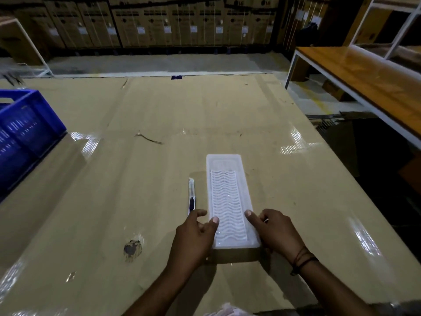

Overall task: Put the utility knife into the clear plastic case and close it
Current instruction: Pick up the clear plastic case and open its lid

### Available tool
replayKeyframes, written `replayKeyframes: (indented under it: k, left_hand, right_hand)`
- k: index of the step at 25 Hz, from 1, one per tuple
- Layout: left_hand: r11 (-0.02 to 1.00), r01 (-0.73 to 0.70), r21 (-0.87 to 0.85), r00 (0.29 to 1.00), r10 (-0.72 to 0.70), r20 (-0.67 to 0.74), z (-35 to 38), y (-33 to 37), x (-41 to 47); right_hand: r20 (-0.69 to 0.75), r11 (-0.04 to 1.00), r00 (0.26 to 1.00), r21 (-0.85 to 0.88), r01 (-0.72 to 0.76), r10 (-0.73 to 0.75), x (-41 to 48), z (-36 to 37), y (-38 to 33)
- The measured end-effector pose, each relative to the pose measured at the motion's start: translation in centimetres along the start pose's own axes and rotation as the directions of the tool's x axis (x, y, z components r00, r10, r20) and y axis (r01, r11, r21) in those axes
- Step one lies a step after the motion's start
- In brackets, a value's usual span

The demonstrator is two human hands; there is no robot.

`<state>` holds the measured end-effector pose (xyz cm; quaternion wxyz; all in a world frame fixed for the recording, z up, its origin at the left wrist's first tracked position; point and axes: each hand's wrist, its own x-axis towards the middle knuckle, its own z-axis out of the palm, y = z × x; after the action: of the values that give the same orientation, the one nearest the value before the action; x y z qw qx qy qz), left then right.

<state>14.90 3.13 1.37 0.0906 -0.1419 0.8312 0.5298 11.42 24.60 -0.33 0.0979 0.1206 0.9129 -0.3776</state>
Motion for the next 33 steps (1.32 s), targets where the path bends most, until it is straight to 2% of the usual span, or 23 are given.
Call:
replayKeyframes:
  k: [4,8,15,20,24,27,30,33]
  left_hand:
    - [0.986,-0.038,0.165,0.999,0.033,0.033,0.3,-0.3,-0.6]
    - [0.958,-0.031,0.283,0.995,0.003,0.099,-0.3,0.5,-0.2]
    - [0.834,-0.093,0.543,0.991,0.027,0.128,-0.3,2.0,-0.2]
    - [0.788,-0.082,0.611,0.993,0.014,0.114,-0.3,2.6,-0.2]
    - [0.816,-0.096,0.57,0.993,0.04,0.11,-0.4,2.6,-0.8]
    - [0.869,-0.107,0.483,0.99,0.049,0.132,-0.6,1.9,-0.9]
    - [0.971,-0.09,0.219,0.984,0.053,0.173,-0.5,1.4,-1.0]
    - [0.999,-0.019,-0.039,0.969,0.028,0.246,-0.5,1.0,-0.8]
  right_hand:
    - [-0.004,0.998,1.0,0.051,-0.026,0.026,-0.9,0.0,-0.6]
    - [-0.001,1.0,1.0,-0.003,-0.026,0.026,-0.9,0.0,-1.1]
    - [0.016,0.947,1.0,-0.321,-0.015,0.021,-0.2,0.2,-1.9]
    - [0.008,0.912,1.0,-0.41,-0.001,0.005,0.0,0.2,-2.2]
    - [0.059,0.915,0.997,-0.403,-0.018,0.046,0.0,-0.5,-2.9]
    - [-0.024,0.867,0.999,-0.497,0.023,-0.04,-0.8,-0.5,-3.7]
    - [-0.098,0.883,0.982,-0.459,0.102,-0.164,-1.3,0.2,-5.8]
    - [-0.084,0.83,0.978,-0.545,0.117,-0.193,-0.6,1.6,-8.1]
